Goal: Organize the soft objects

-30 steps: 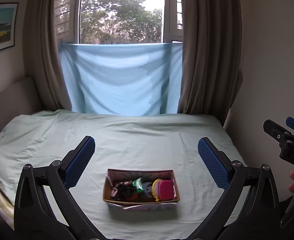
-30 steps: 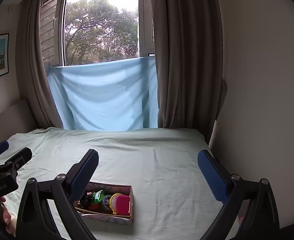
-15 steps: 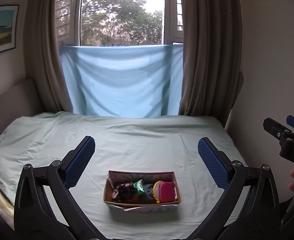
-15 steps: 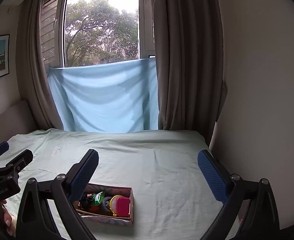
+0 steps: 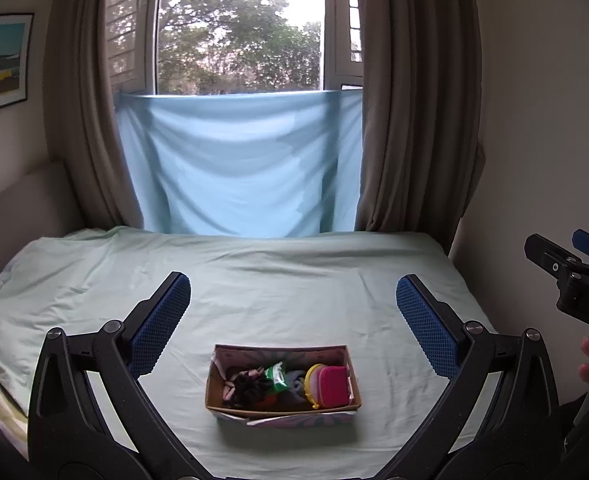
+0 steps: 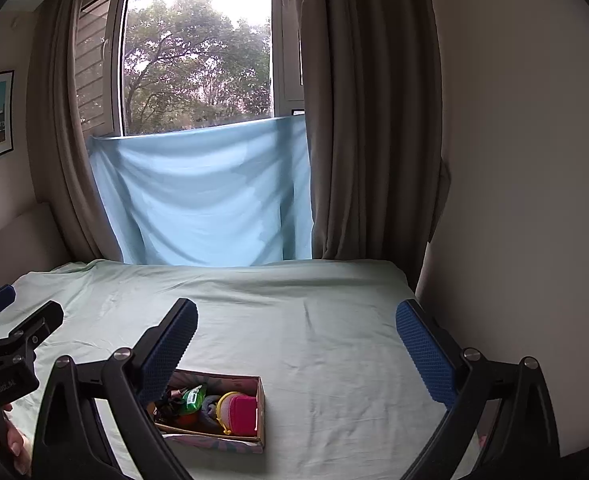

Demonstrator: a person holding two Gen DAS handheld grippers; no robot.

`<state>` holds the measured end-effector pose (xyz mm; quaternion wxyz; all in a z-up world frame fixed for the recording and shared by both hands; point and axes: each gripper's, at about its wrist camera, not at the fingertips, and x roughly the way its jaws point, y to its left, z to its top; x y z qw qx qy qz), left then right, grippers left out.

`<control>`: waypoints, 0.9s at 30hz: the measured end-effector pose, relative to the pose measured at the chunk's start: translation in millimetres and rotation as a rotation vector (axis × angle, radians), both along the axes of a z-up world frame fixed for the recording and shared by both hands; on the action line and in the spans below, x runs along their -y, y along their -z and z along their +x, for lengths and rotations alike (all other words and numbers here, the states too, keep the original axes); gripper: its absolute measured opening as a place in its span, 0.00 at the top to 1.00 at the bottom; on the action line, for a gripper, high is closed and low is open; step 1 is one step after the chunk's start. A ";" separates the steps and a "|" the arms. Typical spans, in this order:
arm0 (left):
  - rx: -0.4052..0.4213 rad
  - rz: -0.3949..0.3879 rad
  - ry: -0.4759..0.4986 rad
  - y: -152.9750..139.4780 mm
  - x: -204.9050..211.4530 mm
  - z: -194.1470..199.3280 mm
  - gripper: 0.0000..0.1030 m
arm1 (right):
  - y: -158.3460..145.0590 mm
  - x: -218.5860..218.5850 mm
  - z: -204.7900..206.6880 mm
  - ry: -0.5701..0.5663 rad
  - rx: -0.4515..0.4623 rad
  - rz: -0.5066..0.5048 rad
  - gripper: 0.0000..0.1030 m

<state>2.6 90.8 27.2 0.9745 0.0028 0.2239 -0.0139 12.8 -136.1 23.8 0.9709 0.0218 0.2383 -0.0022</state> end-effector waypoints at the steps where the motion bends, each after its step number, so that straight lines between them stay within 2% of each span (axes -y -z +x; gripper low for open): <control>1: 0.001 0.001 0.000 -0.2 0.4 -0.1 0.00 | -0.3 0.0 0.1 0.000 0.000 0.001 0.04; 27: 0.013 -0.019 0.012 -2.2 -5.1 16.0 0.00 | -2.2 -4.2 8.6 0.015 0.012 -0.021 0.04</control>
